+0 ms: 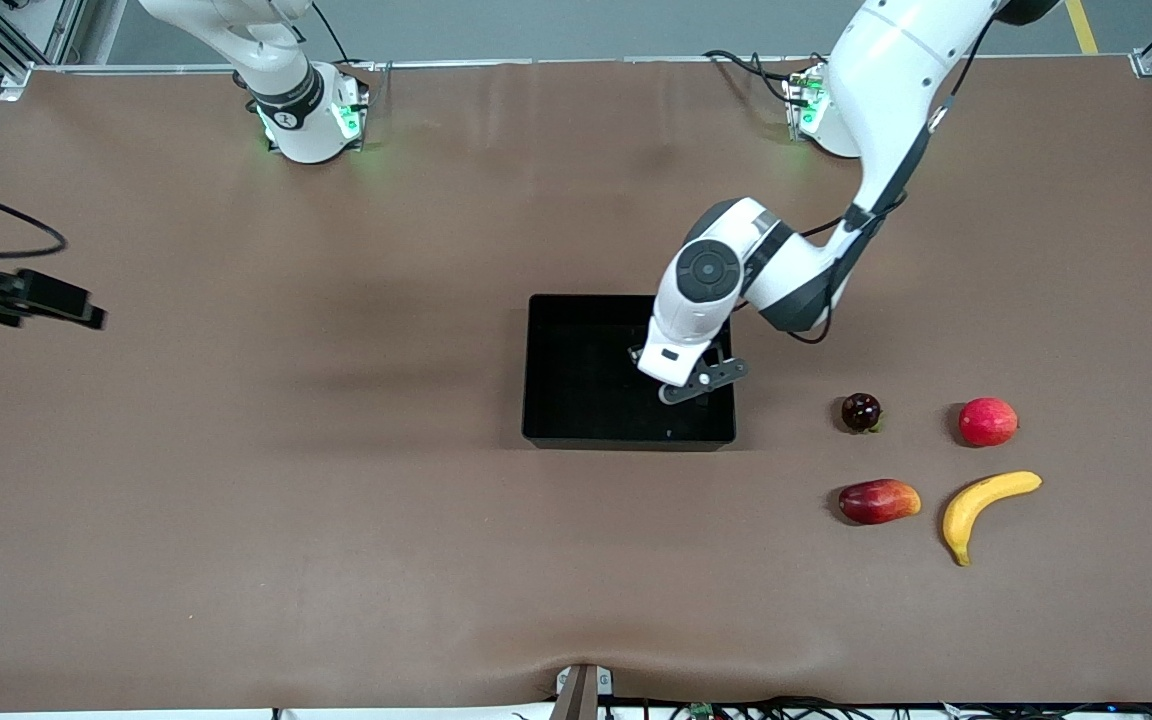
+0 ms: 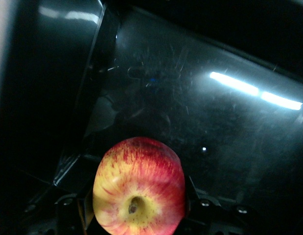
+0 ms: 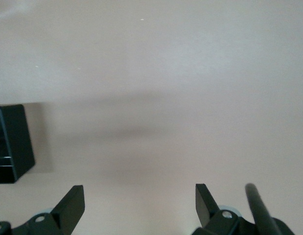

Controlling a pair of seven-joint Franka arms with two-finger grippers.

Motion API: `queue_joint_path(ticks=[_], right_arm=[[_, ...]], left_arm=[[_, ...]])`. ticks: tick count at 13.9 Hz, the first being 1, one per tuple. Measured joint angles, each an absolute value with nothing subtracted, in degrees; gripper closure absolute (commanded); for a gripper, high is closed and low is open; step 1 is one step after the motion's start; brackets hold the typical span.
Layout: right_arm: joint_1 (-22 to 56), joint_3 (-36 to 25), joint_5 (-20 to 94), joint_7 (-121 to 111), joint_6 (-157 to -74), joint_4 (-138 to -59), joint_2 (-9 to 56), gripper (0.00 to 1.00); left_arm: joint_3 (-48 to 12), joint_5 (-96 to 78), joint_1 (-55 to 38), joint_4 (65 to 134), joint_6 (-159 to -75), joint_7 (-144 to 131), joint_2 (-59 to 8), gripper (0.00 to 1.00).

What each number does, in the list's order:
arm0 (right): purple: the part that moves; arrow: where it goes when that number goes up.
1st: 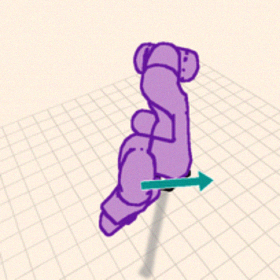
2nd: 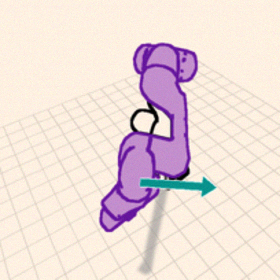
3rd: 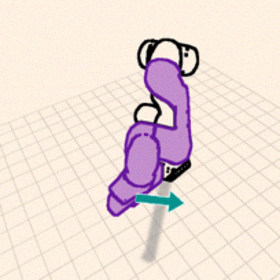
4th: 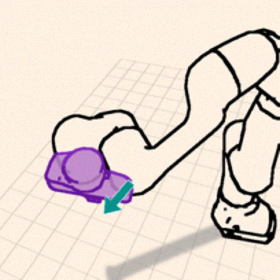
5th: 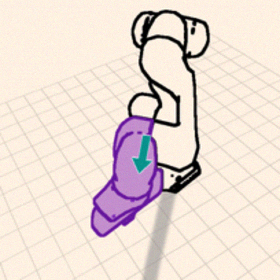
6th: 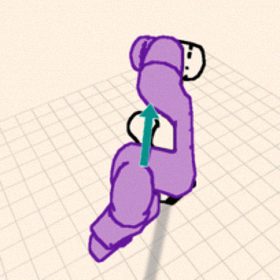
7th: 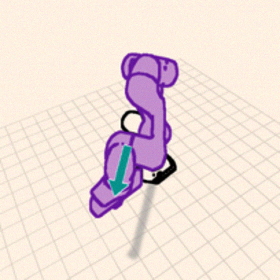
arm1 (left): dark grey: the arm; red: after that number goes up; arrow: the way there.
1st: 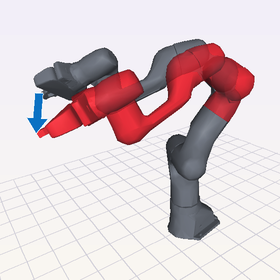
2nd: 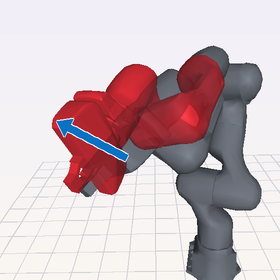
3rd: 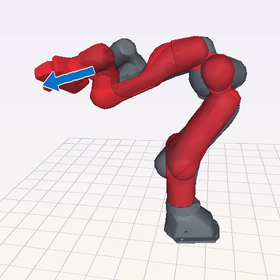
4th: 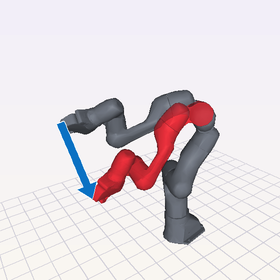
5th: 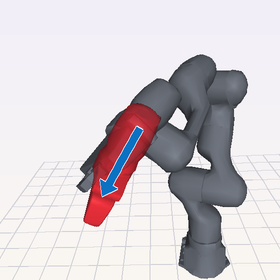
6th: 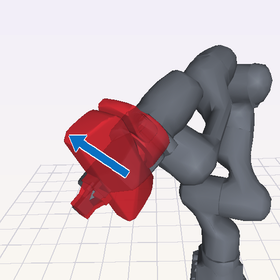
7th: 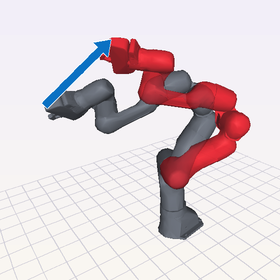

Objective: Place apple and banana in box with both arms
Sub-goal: 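Lower the apple into the box and open the left gripper, then move the left gripper over to the yellow banana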

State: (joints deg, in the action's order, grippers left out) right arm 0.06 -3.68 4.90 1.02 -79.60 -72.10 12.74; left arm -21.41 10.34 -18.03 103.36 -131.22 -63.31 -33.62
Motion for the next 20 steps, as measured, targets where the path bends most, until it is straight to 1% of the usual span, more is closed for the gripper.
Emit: queue_joint_path(ticks=[2,3,4,5,6,7,10,12,14,17,18,20], right_arm=[[0.0,-3.4,3.9,0.8,-81.0,-77.6,8.3,0.00],[0.0,-3.2,3.3,0.8,-82.7,-81.5,5.6,0.00],[0.0,-3.0,2.7,0.8,-84.4,-85.6,2.9,0.00],[0.0,-2.7,1.7,0.7,-86.0,-89.6,0.4,0.00],[0.0,-2.5,0.9,0.3,-87.6,-92.6,-1.4,0.00],[0.0,-2.5,0.6,-1.6,-88.8,-94.4,-2.5,0.00],[0.1,-2.4,0.5,-6.3,-89.3,-95.8,-3.5,0.00],[0.1,-2.4,0.5,-6.7,-89.6,-95.5,-3.5,0.00],[0.3,-2.1,0.5,-7.0,-90.0,-94.4,-3.6,0.00],[0.6,-1.8,0.5,-7.0,-90.3,-93.1,-3.6,0.00],[0.6,-1.8,0.5,-7.1,-90.4,-93.0,-3.6,0.00],[0.8,-1.8,0.5,-7.1,-90.5,-93.0,-3.6,0.00]], left_arm=[[-21.5,10.4,-18.8,103.3,-131.3,-63.3,-34.8,1.00],[-21.5,10.4,-19.2,103.3,-131.3,-63.3,-35.3,0.97],[-21.5,10.4,-19.5,103.3,-131.3,-63.3,-35.8,0.81],[-21.5,10.4,-19.6,103.3,-131.3,-63.3,-36.3,0.63],[-21.5,10.4,-19.7,103.2,-131.3,-63.3,-36.5,0.19],[-21.5,10.4,-19.7,103.1,-131.2,-63.3,-36.4,0.00],[-21.5,10.4,-19.6,102.2,-131.3,-63.3,-36.2,0.00],[-21.4,10.6,-18.9,100.4,-130.1,-63.3,-33.3,0.00],[-21.3,10.6,-17.0,97.8,-124.1,-62.1,-27.2,0.00],[-21.2,10.6,-10.4,95.0,-113.0,-51.3,-18.9,0.00],[-21.2,10.6,-7.5,95.0,-111.3,-46.8,-17.6,0.00],[-21.0,10.6,-2.3,95.3,-110.7,-38.8,-17.2,0.00]])
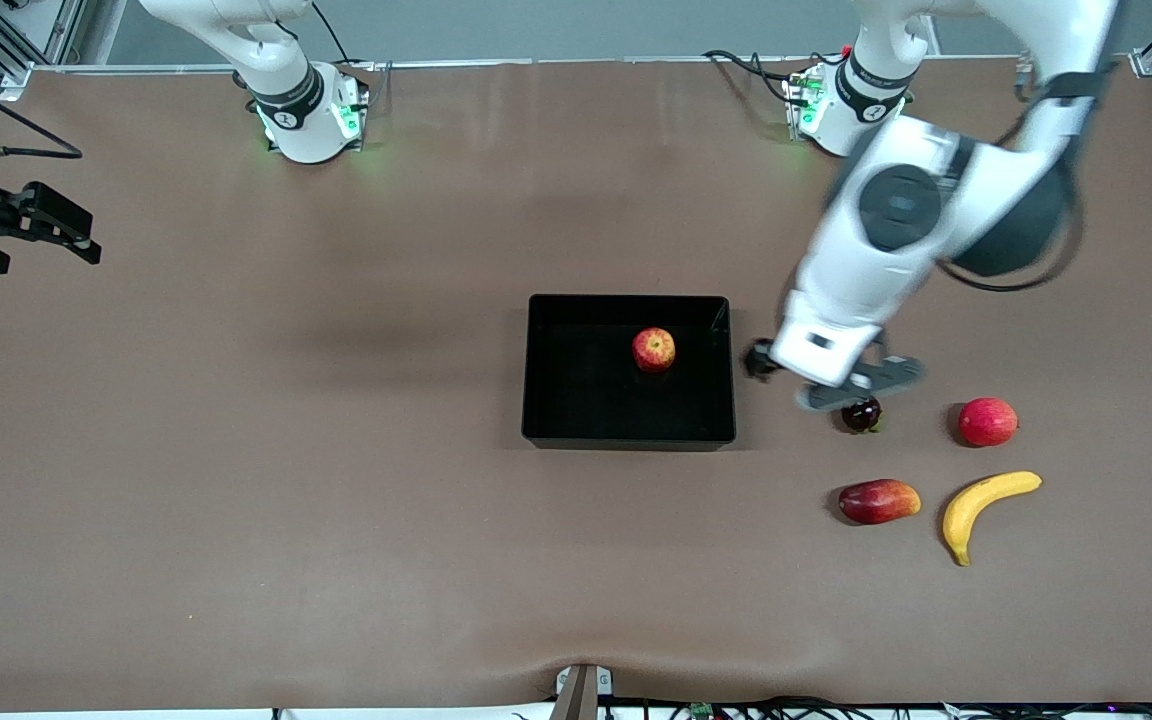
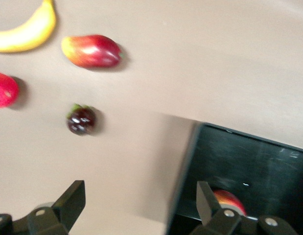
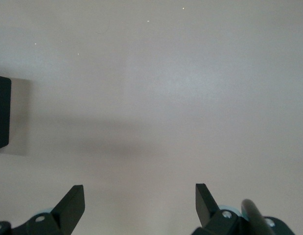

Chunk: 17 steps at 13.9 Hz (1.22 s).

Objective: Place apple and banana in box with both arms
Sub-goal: 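Move the left gripper over to the yellow banana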

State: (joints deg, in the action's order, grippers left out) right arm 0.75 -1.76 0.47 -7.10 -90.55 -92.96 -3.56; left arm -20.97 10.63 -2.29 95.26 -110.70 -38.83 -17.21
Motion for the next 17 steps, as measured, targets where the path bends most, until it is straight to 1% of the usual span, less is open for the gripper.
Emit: queue_joint_path(ticks=[3,5,8,13,15,17], right_arm=[[0.7,-1.9,0.5,-7.3,-90.5,-93.0,-3.6,0.00],[0.7,-1.9,0.5,-7.3,-90.5,-93.0,-3.6,0.00],[0.7,-1.9,0.5,-7.3,-90.6,-92.9,-3.6,0.00],[0.7,-1.9,0.5,-7.4,-90.5,-92.9,-3.5,0.00],[0.8,-1.9,0.5,-7.4,-90.5,-92.9,-3.5,0.00],[0.7,-1.9,0.5,-7.4,-90.4,-92.9,-3.5,0.00]], left_arm=[[-20.8,10.9,4.2,95.7,-110.8,-27.5,-18.1,0.00],[-20.7,11.1,8.5,96.0,-113.0,-19.0,-19.0,0.00],[-20.6,11.1,12.7,96.3,-121.5,-6.4,-23.1,0.00],[-20.3,11.5,18.0,96.4,-136.6,11.1,-33.7,0.00],[-19.8,15.0,18.4,95.7,-140.3,13.2,-37.3,0.00],[-19.8,19.7,18.3,94.1,-140.9,13.3,-39.6,0.00]])
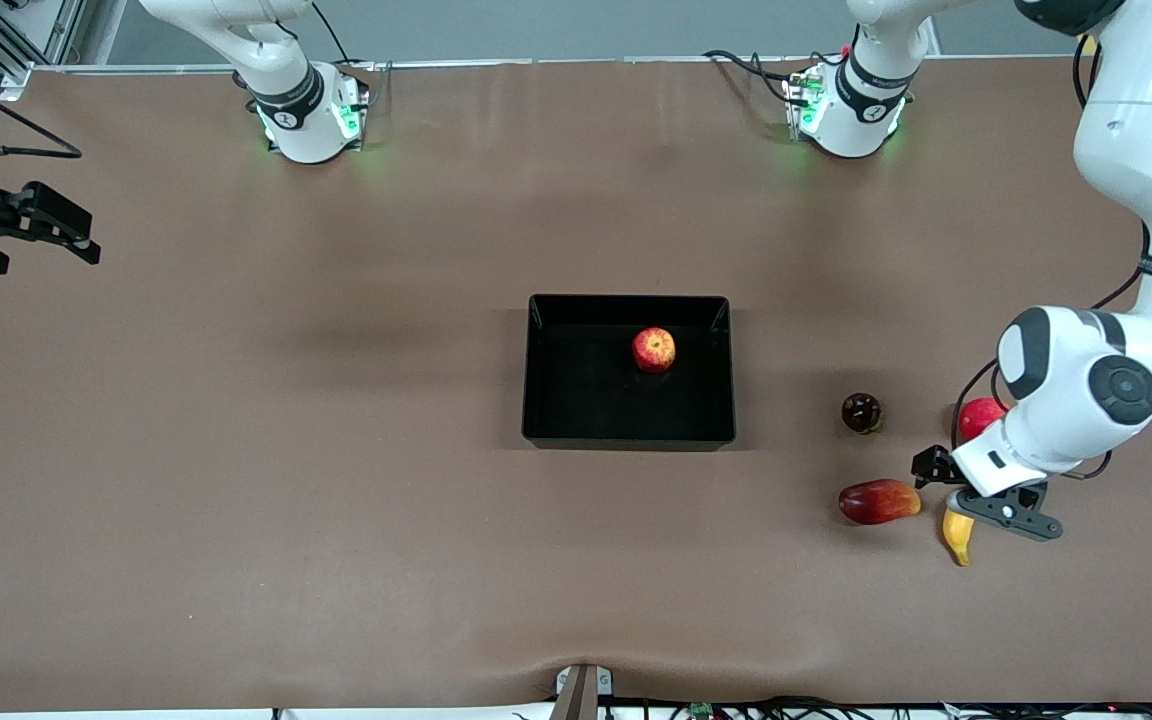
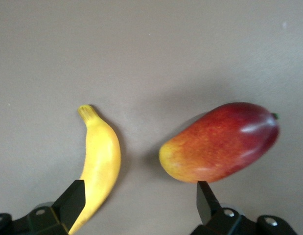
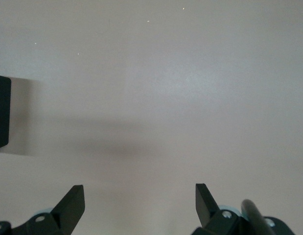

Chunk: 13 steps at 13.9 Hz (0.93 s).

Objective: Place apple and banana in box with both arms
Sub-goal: 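Move the left gripper over to the yellow banana, then lower the left gripper and grasp the banana at its middle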

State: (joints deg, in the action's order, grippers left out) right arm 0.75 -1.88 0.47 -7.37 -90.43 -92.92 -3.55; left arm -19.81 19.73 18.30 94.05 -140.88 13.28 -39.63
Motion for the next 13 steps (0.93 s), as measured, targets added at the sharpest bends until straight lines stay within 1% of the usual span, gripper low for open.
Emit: queue_joint_path(ticks=[4,6,12,13], right_arm=[[0.8,-1.9,0.5,-7.5,-90.2,-92.9,-3.5,0.00],[0.8,-1.9,0.5,-7.5,-90.2,-92.9,-3.5,0.00],[0.8,-1.8,0.4,-7.5,-90.2,-92.6,-3.5,0.00],[0.8,-1.8,0.4,-7.5,-90.1,-92.5,-3.5,0.00]], left_arm=[[-19.7,24.4,18.2,91.2,-140.9,14.8,-42.3,0.00],[-18.6,24.7,18.2,90.1,-140.9,16.8,-43.5,0.00],[-16.6,24.7,18.3,89.7,-142.9,18.0,-45.4,0.00],[-16.2,24.8,18.3,89.7,-143.5,18.0,-45.8,0.06]])
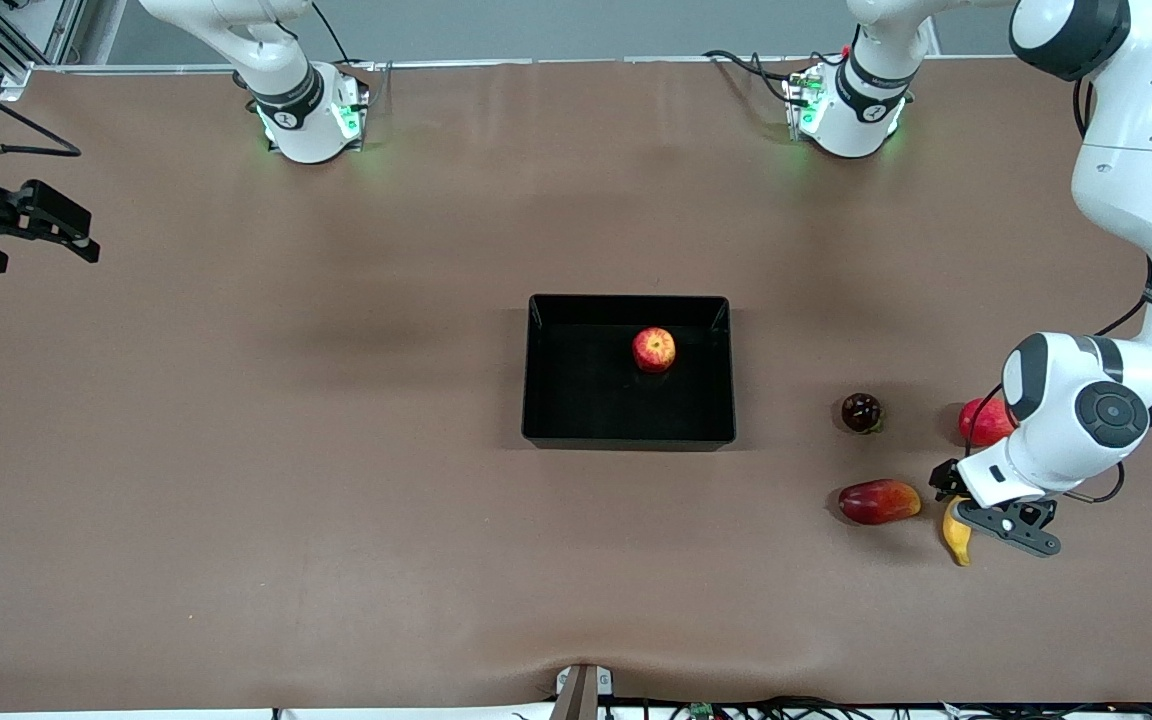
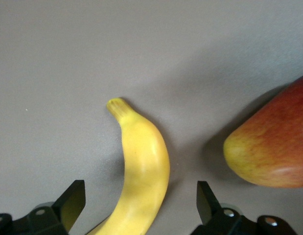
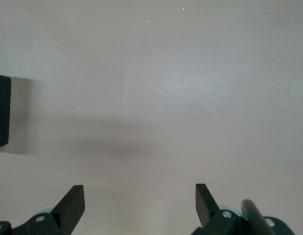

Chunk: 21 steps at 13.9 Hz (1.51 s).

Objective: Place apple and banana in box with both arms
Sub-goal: 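Lower the left gripper and grasp the banana at its middle, then lift the banana and carry it over the black box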

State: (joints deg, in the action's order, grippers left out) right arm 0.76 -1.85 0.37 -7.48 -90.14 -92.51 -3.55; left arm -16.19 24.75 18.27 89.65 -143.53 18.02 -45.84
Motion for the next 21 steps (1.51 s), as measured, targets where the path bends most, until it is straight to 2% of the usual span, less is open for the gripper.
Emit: queue_joint_path(ticks=[1,2,3,4,10,14,21], right_arm=[[0.8,-1.9,0.4,-7.5,-90.1,-92.4,-3.6,0.00],[0.8,-1.9,0.4,-7.5,-90.1,-92.3,-3.5,0.00],[0.8,-1.9,0.3,-7.5,-90.0,-92.3,-3.5,0.00],[0.7,-1.9,0.3,-7.5,-89.8,-92.2,-3.5,0.00],[0.7,-2.2,0.3,-7.5,-88.8,-92.1,-3.6,0.00],[0.7,-2.2,0.3,-7.5,-88.4,-92.1,-3.6,0.00],[0.7,-2.2,0.3,-7.5,-88.0,-92.0,-3.6,0.00]], left_arm=[[-15.7,24.8,18.3,89.7,-144.3,18.0,-46.4,0.16],[-15.2,24.8,18.3,89.7,-145.0,18.0,-47.0,0.43],[-14.7,25.0,18.3,89.7,-145.8,18.0,-47.6,0.94],[-14.3,25.1,18.3,89.6,-146.4,18.0,-48.1,1.00],[-14.3,25.5,18.3,87.3,-146.9,19.9,-47.2,1.00],[-16.7,25.5,18.3,83.8,-144.1,25.3,-45.0,1.00],[-24.1,17.7,16.0,82.7,-126.3,12.2,-35.9,1.00]])
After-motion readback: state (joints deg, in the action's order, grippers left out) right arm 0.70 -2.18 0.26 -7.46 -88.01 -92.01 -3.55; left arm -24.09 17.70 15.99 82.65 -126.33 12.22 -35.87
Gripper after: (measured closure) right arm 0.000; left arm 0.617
